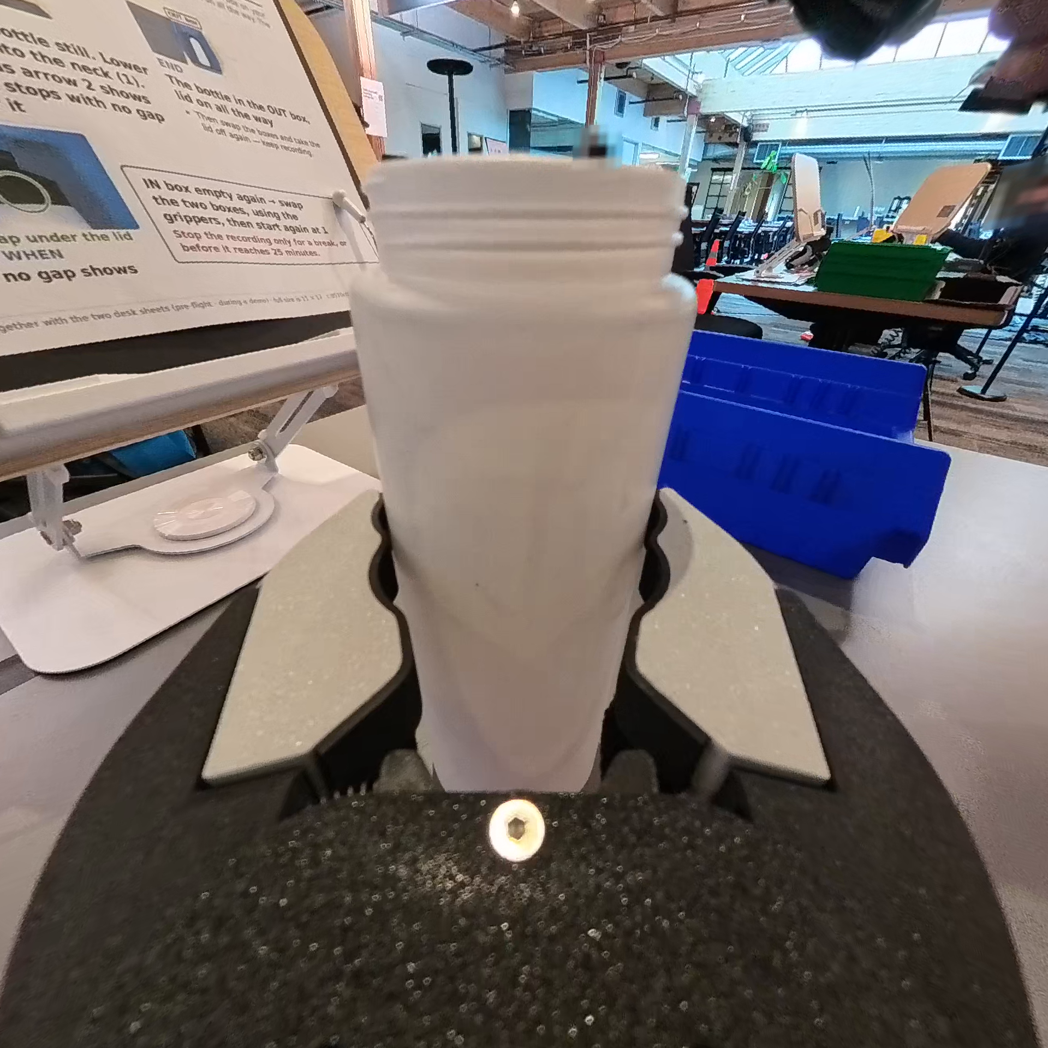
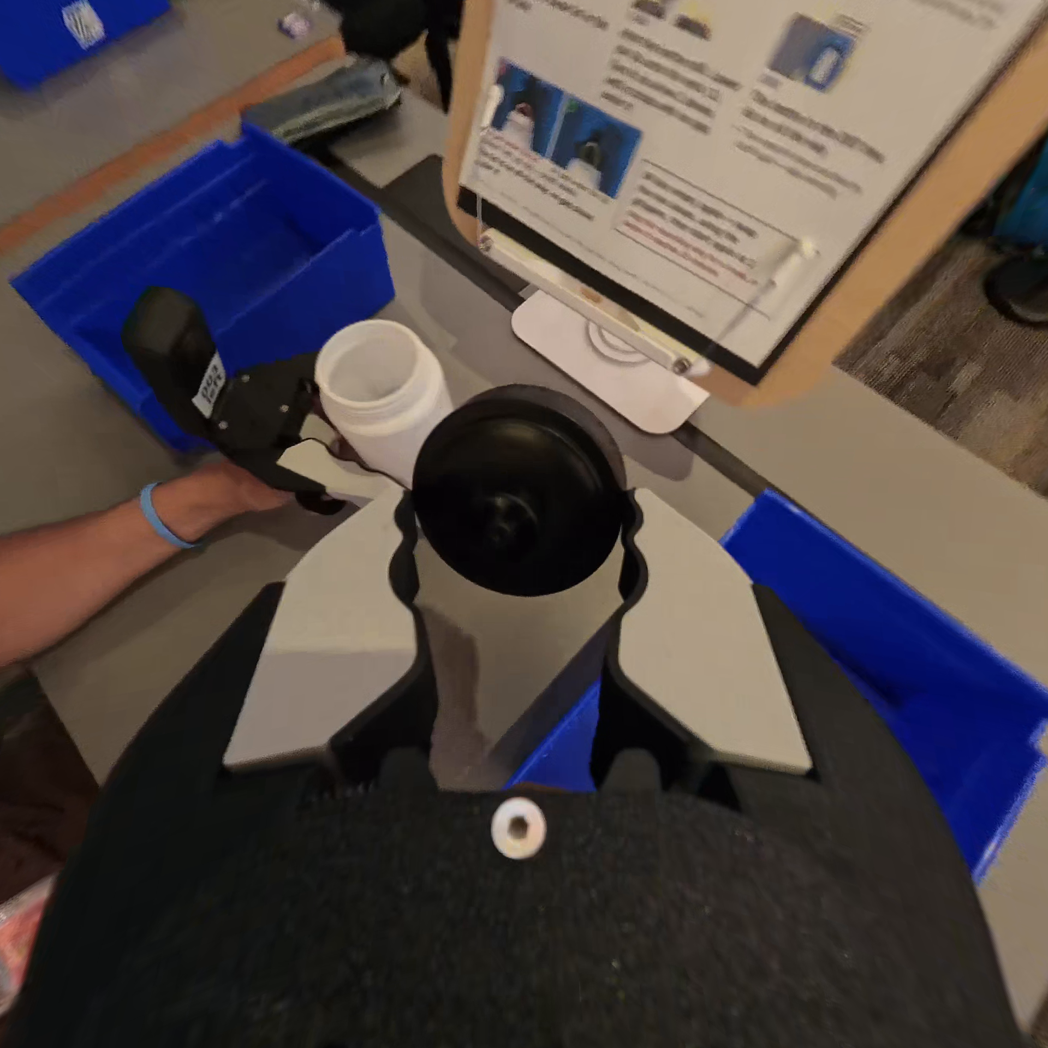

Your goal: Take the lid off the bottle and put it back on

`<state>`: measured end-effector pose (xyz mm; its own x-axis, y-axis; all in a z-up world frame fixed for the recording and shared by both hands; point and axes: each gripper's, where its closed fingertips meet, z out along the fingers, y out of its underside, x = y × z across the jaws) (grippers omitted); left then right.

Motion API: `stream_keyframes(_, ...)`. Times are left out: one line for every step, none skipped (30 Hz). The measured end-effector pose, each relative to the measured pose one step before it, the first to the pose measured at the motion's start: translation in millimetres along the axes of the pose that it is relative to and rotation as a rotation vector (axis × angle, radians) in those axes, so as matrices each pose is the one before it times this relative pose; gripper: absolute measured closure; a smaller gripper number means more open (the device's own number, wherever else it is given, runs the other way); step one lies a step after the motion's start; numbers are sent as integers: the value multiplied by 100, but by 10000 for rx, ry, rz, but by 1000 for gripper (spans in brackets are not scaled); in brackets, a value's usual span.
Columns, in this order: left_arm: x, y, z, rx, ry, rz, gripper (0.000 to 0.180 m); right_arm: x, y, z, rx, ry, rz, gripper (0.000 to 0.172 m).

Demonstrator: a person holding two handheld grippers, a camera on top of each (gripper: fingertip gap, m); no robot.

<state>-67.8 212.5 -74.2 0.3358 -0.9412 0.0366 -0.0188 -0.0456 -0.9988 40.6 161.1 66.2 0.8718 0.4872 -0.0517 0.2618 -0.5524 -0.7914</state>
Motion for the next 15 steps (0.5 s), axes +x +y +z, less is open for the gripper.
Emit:
stream_keyframes(3, 16, 6, -5, 0, 1, 96, 1076, 634, -630, 318, -15, 556, 102)
stream_keyframes(-8, 1, -3, -9, -2, -5, 96, 1240, 586, -661, 371, 51, 477, 102)
stream_keyframes(-5, 11, -9, -1, -5, -8, 96, 1464, 529, -624, 428, 167, 476, 102)
stream_keyframes(-5, 3, 4, 5, -6, -6, 96, 1421, 504, -504, 425, 88, 500, 103)
stream_keyframes(8, 7, -1, 3, -3, -4, 96, 1416, 535, -394, 375, 45, 472, 102)
stream_keyframes(1, 6, -3, -4, 0, -2, 96, 1697, 646, -291, 296, 211, 478, 102)
stream_keyframes(-12, 15, -8, -4, -2, -4, 96, 1984, 796, -153, 143, 360, 519, 102)
stream_keyframes(-1, 8, -8, 2, -1, -6, 96, 2203, 945, 50, -31, 488, 525, 102)
stream_keyframes(-9, 7, -4, 2, 0, -5, 96, 2183, 1050, 287, -140, 496, 552, 102)
stream_keyframes(2, -3, 1, 2, 2, 0, 96, 1840, 934, 524, -145, 273, 573, 102)
stream_keyframes(5, 7, 11, 2, 7, 10, 96, 1268, 793, 627, -136, -26, 406, 102)
stream_keyframes(10, -2, 1, 1, 13, 9, 96, 961, 698, 574, -135, -126, 292, 102)
stream_keyframes(-10, 7, 2, 2, 14, -5, 96, 1213, 640, 476, -185, 204, 300, 102)
stream_keyframes(-14, -7, -3, 4, 14, -16, 96, 1290, 551, 423, -237, 500, 193, 102)
stream_keyframes(-17, 9, 0, 7, 15, -13, 96, 1023, 402, 407, -234, 560, -50, 102)
